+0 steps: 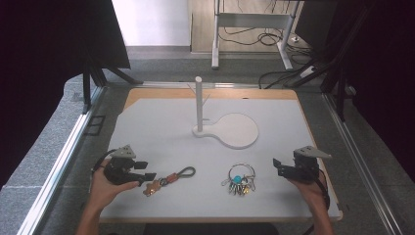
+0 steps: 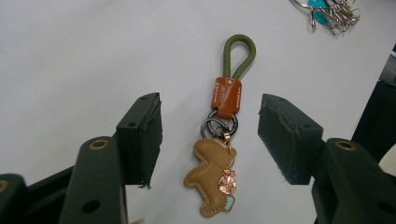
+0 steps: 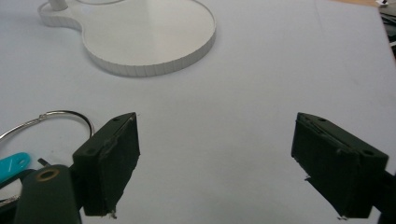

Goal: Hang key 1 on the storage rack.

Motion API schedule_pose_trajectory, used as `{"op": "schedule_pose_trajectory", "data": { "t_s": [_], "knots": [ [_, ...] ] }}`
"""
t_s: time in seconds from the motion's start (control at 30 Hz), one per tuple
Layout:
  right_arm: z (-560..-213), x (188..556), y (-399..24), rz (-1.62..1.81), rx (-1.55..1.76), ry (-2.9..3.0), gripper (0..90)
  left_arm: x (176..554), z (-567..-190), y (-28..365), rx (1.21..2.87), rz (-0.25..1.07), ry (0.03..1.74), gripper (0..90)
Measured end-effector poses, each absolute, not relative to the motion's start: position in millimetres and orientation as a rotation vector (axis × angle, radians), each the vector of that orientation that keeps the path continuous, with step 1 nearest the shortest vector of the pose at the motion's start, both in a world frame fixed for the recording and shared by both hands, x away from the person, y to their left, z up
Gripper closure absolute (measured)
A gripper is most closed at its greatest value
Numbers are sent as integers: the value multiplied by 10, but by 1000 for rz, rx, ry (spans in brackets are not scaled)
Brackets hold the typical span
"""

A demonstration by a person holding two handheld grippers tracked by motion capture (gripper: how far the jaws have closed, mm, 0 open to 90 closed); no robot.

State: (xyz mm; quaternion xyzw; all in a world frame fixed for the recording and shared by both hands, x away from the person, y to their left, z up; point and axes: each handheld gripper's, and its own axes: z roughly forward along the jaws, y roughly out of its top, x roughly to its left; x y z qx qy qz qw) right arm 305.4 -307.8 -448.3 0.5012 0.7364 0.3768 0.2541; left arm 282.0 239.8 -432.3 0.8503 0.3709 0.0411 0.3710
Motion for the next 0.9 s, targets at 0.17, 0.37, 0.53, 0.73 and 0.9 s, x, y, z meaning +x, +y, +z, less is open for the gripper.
{"op": "schedule_pose_trajectory", "data": {
  "t_s": [0.17, 0.37, 0.53, 0.73, 0.9],
  "knots": [
    [-4476, 3028, -3119, 1055, 1382, 1987, 215, 2823, -4333, 2398, 2201, 115, 963, 402],
    [-4476, 3021, -3151, 1097, 1372, 2012, 259, 2828, -4329, 2397, 2207, 111, 968, 403],
    [-4500, 3040, -3188, 1133, 1367, 2040, 308, 2831, -4292, 2385, 2232, 142, 997, 403],
    [-4519, 3053, -3243, 1148, 1393, 2045, 307, 2845, -4210, 2352, 2228, 131, 976, 403],
    [-4469, 3042, -3291, 1170, 1391, 2027, 317, 2866, -4089, 2283, 2236, 103, 953, 399]
  ]
}}
